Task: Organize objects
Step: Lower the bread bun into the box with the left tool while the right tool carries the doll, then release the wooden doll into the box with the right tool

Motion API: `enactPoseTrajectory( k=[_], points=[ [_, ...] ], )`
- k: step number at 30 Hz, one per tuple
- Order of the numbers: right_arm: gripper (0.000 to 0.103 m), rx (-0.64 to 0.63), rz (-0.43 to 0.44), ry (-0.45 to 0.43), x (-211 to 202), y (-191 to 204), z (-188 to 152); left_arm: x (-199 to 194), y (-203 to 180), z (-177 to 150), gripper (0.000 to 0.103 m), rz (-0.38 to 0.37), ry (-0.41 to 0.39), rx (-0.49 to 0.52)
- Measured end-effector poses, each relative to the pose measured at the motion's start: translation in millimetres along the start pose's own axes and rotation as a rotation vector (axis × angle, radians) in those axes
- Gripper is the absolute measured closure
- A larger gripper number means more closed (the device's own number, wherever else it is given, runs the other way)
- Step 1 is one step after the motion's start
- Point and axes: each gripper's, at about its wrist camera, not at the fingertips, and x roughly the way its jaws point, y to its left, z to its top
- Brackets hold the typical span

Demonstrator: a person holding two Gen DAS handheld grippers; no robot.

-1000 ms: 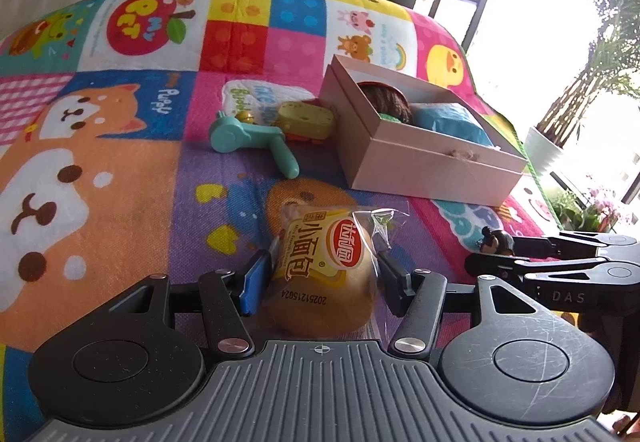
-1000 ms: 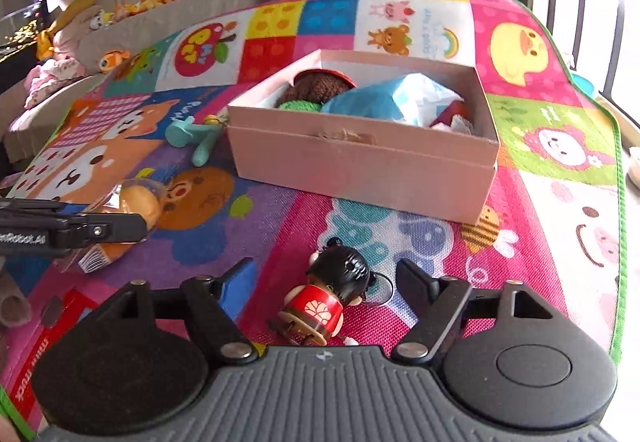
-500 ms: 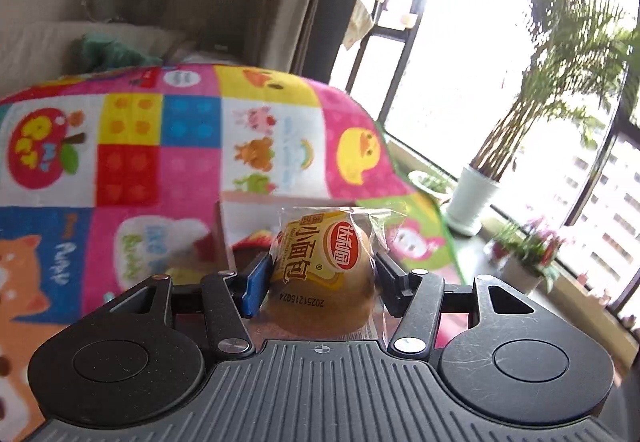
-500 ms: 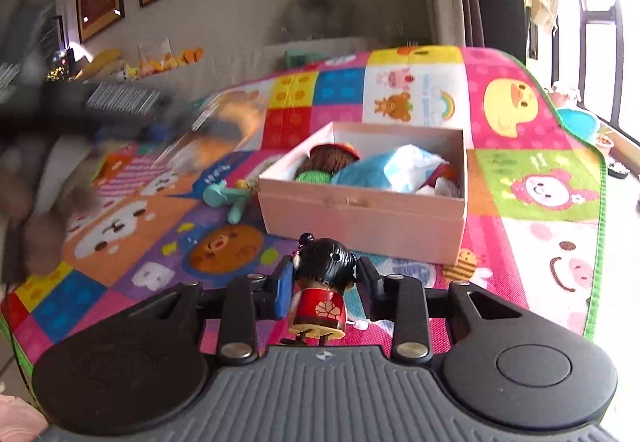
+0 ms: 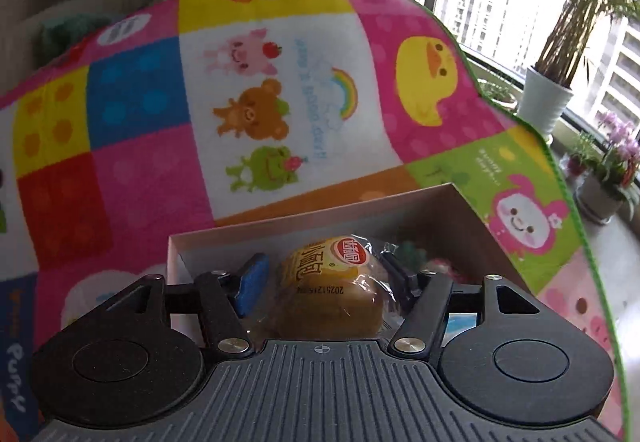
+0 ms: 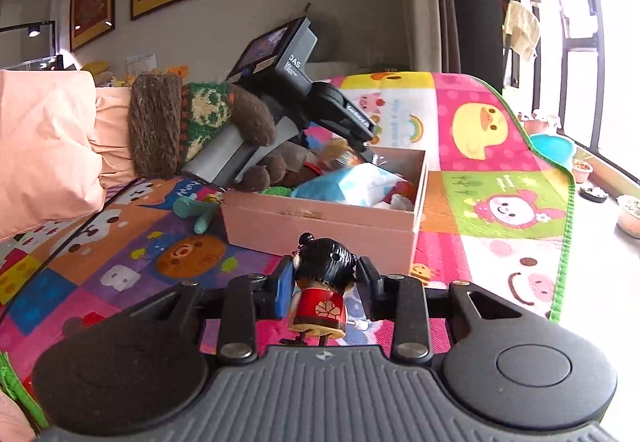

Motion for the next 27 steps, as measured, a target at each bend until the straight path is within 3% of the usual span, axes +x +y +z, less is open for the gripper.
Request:
enactPoseTrajectory(
  k=[4,6,8,12,17,25,26,27],
  points=[
    [0.070,0.015,-0.015,0.023,8.2,-4.1,-1.8,-22.8,-15.8,-5.2,0.035,0.082,-0.102,0.172],
    [0.070,0.016,-0.018,0.025,10.8,-4.2,-0.9,-38.7,-17.2,-7.8,0.035,0.066,-0.156,0.207],
    [0.070,0.014,-0.020,0.027,12.2,-3.6,0.0,-54.4,-7.6,-10.3,0.035,0.015,-0.187,0.151],
    [0.071,0.013,-0.020,0.041,14.1,-1.1,0.7,-96.7,24.9,-23.5,0.038,-0.072,-0.281,-0.059],
    [0.070,0.078,0.025,0.058,19.0,-12.7,16.7,-148.3,57.6,-74.4,0.038,-0.124,-0.323,-0.186],
    [0.069,0.135,-0.025,-0.053,67.7,-50.3,126.1,-174.0,86.2,-163.3,0.038,-0.117,-0.259,-0.287],
    [0.066,0.152,-0.049,-0.062,81.8,-55.7,141.1,-173.5,88.7,-169.3,0.038,-0.113,-0.254,-0.299],
    [0.045,0.166,-0.051,-0.050,94.7,-60.6,152.1,-173.5,92.7,-178.1,0.038,-0.108,-0.247,-0.316]
  ],
)
